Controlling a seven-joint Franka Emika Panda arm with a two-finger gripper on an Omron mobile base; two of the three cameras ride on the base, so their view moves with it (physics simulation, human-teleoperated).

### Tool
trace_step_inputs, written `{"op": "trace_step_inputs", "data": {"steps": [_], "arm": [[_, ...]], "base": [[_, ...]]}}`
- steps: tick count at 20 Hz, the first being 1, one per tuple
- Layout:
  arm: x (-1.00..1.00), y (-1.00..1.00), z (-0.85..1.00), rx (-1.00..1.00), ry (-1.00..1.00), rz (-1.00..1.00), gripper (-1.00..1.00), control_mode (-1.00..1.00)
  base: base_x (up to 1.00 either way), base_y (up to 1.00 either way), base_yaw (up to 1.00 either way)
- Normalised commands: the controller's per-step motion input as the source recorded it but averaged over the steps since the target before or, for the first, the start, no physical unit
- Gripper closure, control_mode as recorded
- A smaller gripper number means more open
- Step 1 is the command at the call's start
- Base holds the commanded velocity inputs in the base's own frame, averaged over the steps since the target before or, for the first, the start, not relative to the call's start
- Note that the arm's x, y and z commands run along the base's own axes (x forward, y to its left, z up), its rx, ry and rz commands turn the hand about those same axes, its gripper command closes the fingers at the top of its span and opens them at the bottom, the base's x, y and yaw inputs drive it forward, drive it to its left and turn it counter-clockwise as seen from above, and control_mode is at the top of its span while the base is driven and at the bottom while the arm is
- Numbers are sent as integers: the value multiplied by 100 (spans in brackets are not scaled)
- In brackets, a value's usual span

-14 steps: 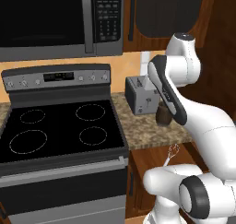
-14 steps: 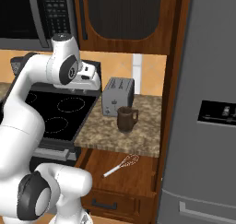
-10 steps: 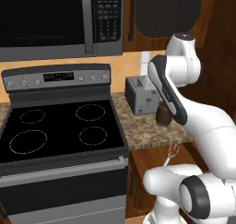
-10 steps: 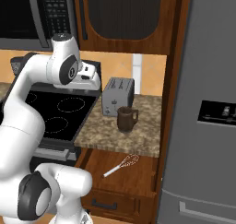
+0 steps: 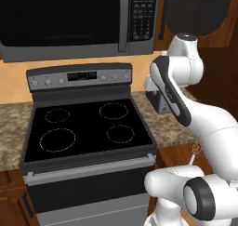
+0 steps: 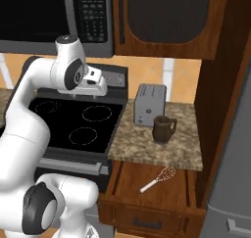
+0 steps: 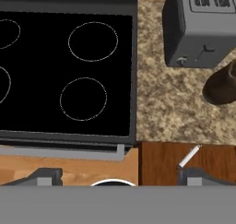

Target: Pick the whisk from the drawer and place it on the counter.

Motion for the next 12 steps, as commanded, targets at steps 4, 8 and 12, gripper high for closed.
{"op": "trace_step_inputs", "data": {"steps": [4, 8, 12], "arm": [[0, 0, 0, 0, 0, 0, -100, 100], [0, 0, 0, 0, 0, 0, -100, 100], [0, 0, 0, 0, 0, 0, -100, 100]], "base": [[0, 63, -3], [6, 42, 0], [38, 13, 0]]}}
